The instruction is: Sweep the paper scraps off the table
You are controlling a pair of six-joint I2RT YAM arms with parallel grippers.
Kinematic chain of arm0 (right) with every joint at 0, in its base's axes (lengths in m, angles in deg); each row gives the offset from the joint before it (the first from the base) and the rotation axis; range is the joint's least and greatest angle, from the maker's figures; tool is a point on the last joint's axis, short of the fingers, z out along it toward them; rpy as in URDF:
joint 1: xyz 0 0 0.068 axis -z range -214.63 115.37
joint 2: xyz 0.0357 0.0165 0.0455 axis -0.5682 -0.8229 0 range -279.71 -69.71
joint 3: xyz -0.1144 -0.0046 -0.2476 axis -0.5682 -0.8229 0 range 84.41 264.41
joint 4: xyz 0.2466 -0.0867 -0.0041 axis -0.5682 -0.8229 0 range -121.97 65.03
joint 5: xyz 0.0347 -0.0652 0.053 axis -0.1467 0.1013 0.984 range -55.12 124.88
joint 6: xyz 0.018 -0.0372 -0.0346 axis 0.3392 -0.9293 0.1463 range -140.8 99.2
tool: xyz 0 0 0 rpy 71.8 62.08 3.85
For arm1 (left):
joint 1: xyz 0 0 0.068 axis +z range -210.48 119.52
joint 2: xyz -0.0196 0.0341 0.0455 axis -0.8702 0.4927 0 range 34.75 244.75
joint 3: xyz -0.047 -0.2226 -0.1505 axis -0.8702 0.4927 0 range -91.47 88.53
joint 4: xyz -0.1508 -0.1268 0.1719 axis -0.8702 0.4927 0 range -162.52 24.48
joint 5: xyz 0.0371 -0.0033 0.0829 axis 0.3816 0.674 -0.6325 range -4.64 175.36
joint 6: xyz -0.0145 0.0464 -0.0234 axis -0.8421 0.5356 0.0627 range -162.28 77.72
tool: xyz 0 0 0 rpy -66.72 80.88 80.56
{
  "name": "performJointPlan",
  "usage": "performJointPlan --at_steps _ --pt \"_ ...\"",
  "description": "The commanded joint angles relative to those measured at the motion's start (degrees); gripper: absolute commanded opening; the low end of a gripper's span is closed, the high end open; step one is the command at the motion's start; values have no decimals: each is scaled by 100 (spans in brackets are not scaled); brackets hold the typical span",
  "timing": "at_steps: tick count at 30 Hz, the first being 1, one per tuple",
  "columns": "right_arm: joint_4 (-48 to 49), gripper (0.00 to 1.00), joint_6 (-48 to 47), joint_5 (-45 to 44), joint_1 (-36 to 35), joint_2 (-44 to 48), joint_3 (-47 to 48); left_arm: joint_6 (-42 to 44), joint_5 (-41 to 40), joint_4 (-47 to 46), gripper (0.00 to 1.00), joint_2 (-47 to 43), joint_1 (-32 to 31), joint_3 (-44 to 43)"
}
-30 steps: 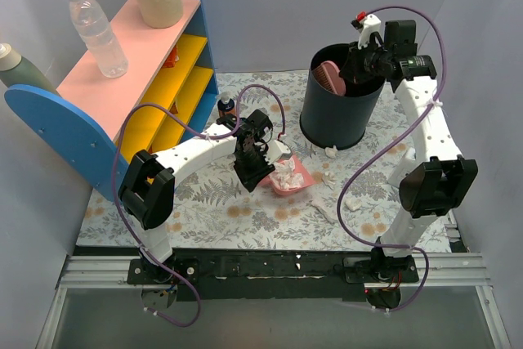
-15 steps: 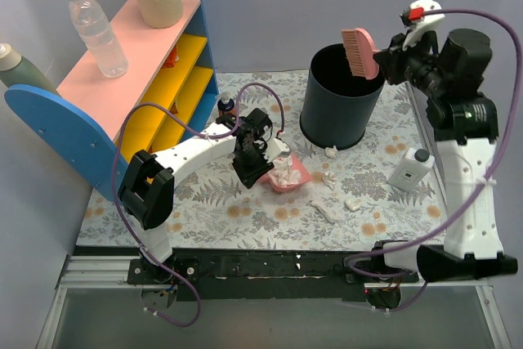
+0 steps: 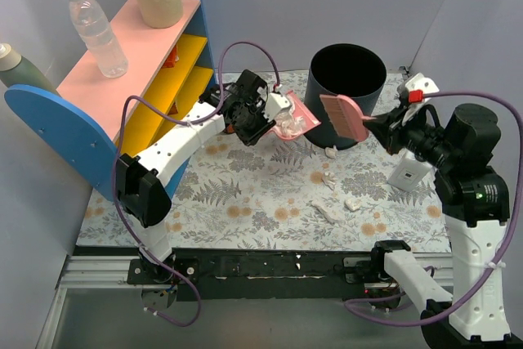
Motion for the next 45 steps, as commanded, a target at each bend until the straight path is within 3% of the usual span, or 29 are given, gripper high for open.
performJointPlan --at_steps 1,6,13,21,34,45 --pt "-321 1 -124 52 40 533 -622 -224 -177 123 0 39 115 -869" --pt "-444 1 96 305 277 869 -1141 -418 -184 615 0 927 124 -2537" --pt "-497 1 464 306 382 1053 -1799 -392 -369 484 0 1560 133 -3780" --pt "-400 1 755 483 497 1203 -2486 -67 -1028 -78 0 1657 133 -4062" --pt "-216 1 913 852 673 1176 -3391 -32 -1336 -1228 0 2158 133 -4475" --pt "-49 1 1045 966 699 1212 -3708 215 -1881 -2082 0 2729 62 -4897"
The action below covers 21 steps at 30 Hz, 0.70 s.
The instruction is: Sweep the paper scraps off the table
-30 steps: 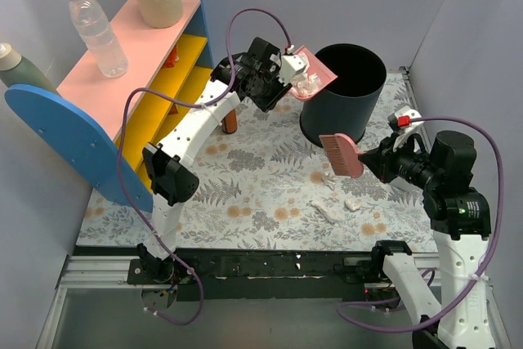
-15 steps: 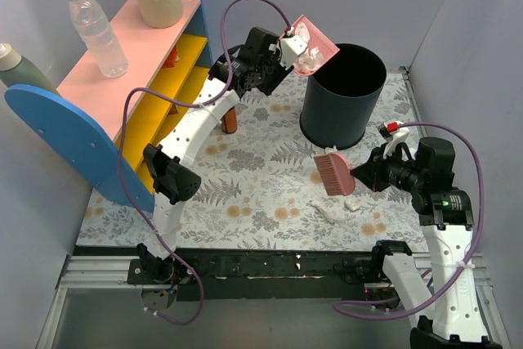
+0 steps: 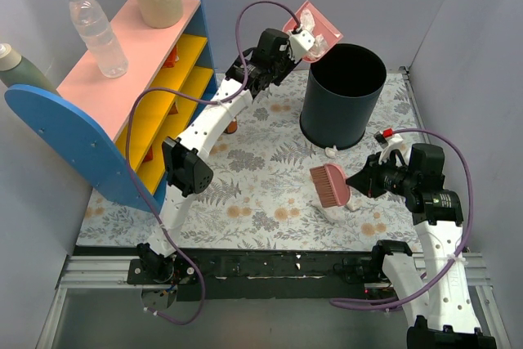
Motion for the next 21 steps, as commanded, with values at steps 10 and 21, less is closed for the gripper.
performJointPlan --at_steps 10,21 --pt "540 1 239 243 72 106 -194 1227 -920 -1316 0 24 -347 -105" --pt "584 1 371 278 265 133 -238 3504 -1360 -2503 0 516 -673 -175"
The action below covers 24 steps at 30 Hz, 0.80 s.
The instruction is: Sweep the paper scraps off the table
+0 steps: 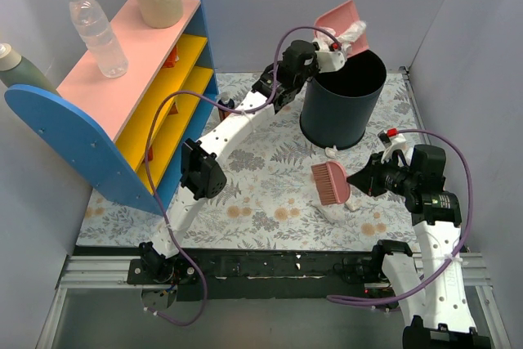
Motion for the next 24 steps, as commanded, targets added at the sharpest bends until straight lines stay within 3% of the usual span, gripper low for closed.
performJointPlan --at_steps 1,13,16,18,24 --pt "306 1 176 182 62 87 -52 1048 -202 -676 0 46 -66 -134" --pt "359 1 212 208 167 113 -105 1400 -289 -1125 0 -15 -57 -19" --pt "377 1 238 226 176 96 -132 2126 -464 -1230 0 -225 -180 339" --pt "377 1 238 234 176 96 -132 2760 -553 -1860 0 -322 -224 412" --pt "517 1 300 270 194 96 -202 2974 -773 -1758 0 -41 -74 121"
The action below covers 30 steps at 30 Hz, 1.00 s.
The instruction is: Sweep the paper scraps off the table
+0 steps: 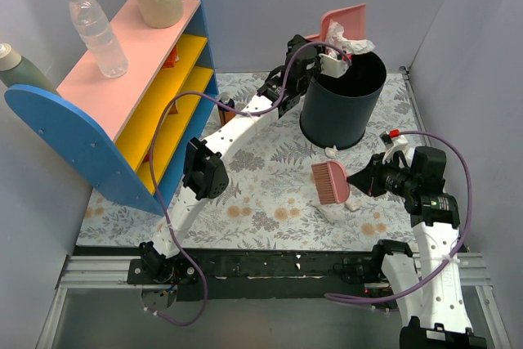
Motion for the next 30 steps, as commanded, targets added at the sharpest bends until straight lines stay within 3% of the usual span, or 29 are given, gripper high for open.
performJointPlan --at_steps 1,4,7,10,13,17,19,21,26,30 --pt "318 1 92 163 50 23 -3 221 -236 -313 0 -390 28 -113" --pt "327 1 101 180 58 23 -3 480 -601 -603 0 -454 125 274" --pt "318 1 101 154 67 32 15 133 -789 -270 0 -321 -25 -471" --pt "353 1 136 197 94 32 -29 95 -674 -726 0 -663 107 545" --pt "345 1 127 189 94 -3 6 97 -702 -385 0 -190 -42 -749" --pt "371 1 162 198 102 23 -38 333 -735 -883 0 -734 63 546" --pt "380 1 153 180 111 32 -47 -359 -534 -360 0 -542 45 -268" --pt "389 1 171 198 129 50 -73 -143 -874 -654 0 -558 81 35" --pt "354 1 171 206 199 41 -47 -229 -762 -1051 0 -699 37 55" --pt "371 1 180 215 199 -3 -12 -676 -841 -850 0 -892 46 -24"
